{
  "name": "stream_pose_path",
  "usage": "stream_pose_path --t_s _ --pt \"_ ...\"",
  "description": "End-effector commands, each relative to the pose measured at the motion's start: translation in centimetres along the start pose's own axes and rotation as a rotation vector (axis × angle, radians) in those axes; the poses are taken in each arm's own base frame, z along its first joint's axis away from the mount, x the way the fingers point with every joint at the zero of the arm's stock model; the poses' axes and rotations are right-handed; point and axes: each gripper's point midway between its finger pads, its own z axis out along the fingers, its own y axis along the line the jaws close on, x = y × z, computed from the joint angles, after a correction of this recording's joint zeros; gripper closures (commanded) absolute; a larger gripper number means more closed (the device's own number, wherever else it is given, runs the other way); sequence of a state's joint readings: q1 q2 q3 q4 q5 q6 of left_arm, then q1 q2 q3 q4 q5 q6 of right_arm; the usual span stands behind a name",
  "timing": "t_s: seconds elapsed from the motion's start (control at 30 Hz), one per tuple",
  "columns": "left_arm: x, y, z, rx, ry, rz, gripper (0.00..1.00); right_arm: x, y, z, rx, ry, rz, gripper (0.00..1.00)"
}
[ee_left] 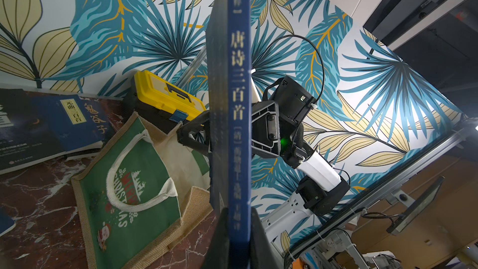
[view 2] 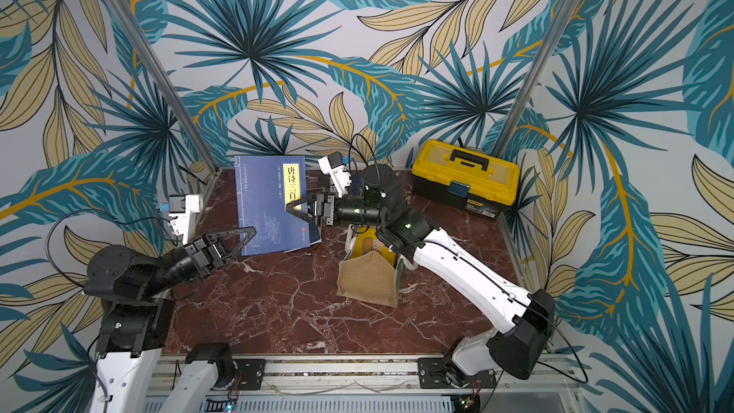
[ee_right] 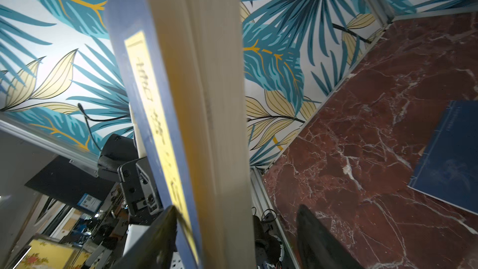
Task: Put the books into the canvas bag
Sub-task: Pick up the book from the book.
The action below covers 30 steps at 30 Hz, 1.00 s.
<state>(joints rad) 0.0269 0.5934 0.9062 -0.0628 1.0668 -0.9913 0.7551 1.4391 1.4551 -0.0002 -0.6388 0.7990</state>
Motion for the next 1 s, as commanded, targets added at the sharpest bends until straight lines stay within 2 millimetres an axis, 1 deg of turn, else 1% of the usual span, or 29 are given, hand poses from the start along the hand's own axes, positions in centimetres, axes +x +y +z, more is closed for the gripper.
stream_pose_path --t_s 0.0,0.03,0.1,0.2,0.27,0.33,0.4,0.47,0.53,0.57,0.6,0.63,0.67,0.7,0.73,0.77,0.8,0.87,0.93,0.97 --pt "-0.8 -2.6 -0.3 0.056 -0.029 0.083 1.0 -0.5 2.9 0.2 -0.159 0.0 0.011 0.42" --pt "-0.8 -2.5 -0.3 0.053 -0.03 0.079 1.0 -0.5 2.9 0.1 -0.16 -0.001 0.01 0.52" --pt "-0.7 -2.3 -0.3 0.051 -0.031 0.073 1.0 -0.5 2.9 -0.1 -0.152 -0.01 0.005 0.66" --pt "-0.7 -1.6 -0.2 0.039 -0.035 0.042 1.0 -0.6 2.7 -0.8 -0.129 -0.032 -0.005 0.84" --pt "-0.6 -0.9 -0.1 0.03 -0.034 0.014 1.0 -0.7 2.5 -1.4 -0.105 -0.044 -0.011 0.94" --pt "-0.6 -0.2 0.1 0.018 -0.038 -0.007 1.0 -0.8 2.4 -2.0 -0.078 -0.052 -0.019 1.0" --pt "-0.8 0.5 0.1 0.0 -0.055 -0.021 1.0 -0.7 1.7 -2.8 -0.021 -0.059 -0.015 1.0" --pt "-1.1 1.8 0.2 -0.032 -0.086 -0.059 1.0 -0.9 0.2 -4.2 0.077 -0.087 -0.002 1.0" --pt "-1.3 2.8 0.5 -0.051 -0.096 -0.071 1.0 -1.1 -0.8 -5.8 0.158 -0.115 -0.006 1.0" --pt "-1.3 3.0 0.7 -0.052 -0.09 -0.073 0.93 -1.1 -1.1 -6.5 0.191 -0.123 -0.007 1.0" --pt "-1.2 3.2 1.1 -0.05 -0.076 -0.077 0.83 -0.9 -1.6 -7.3 0.23 -0.122 -0.002 1.0" --pt "-1.0 3.3 1.5 -0.043 -0.061 -0.072 0.7 -0.8 -2.0 -8.1 0.268 -0.122 0.005 1.0" --pt "-0.9 3.4 2.0 -0.039 -0.051 -0.069 0.61 -0.8 -2.4 -8.9 0.306 -0.126 0.011 1.0" --pt "-0.7 3.6 2.7 -0.036 -0.039 -0.066 0.52 -0.7 -3.0 -9.8 0.36 -0.128 0.017 1.0" --pt "-0.6 3.7 3.4 -0.035 -0.028 -0.064 0.46 -0.8 -3.8 -11.1 0.424 -0.137 0.019 1.0" --pt "-0.3 4.0 4.1 -0.035 -0.016 -0.061 0.42 -0.8 -4.5 -12.3 0.486 -0.142 0.019 1.0" --pt "-0.1 4.4 5.0 -0.04 -0.003 -0.059 0.4 -0.8 -5.3 -13.9 0.569 -0.15 0.017 1.0" --pt "0.6 5.4 6.9 -0.062 0.021 -0.05 0.37 -1.0 -7.2 -17.5 0.749 -0.164 0.013 1.0" --pt "1.9 6.6 9.4 -0.112 0.06 -0.025 0.36 -0.7 -9.2 -21.3 0.951 -0.128 0.022 1.0" --pt "2.5 7.3 10.6 -0.143 0.087 -0.012 0.36 -0.5 -9.8 -22.3 1.01 -0.105 0.024 1.0"
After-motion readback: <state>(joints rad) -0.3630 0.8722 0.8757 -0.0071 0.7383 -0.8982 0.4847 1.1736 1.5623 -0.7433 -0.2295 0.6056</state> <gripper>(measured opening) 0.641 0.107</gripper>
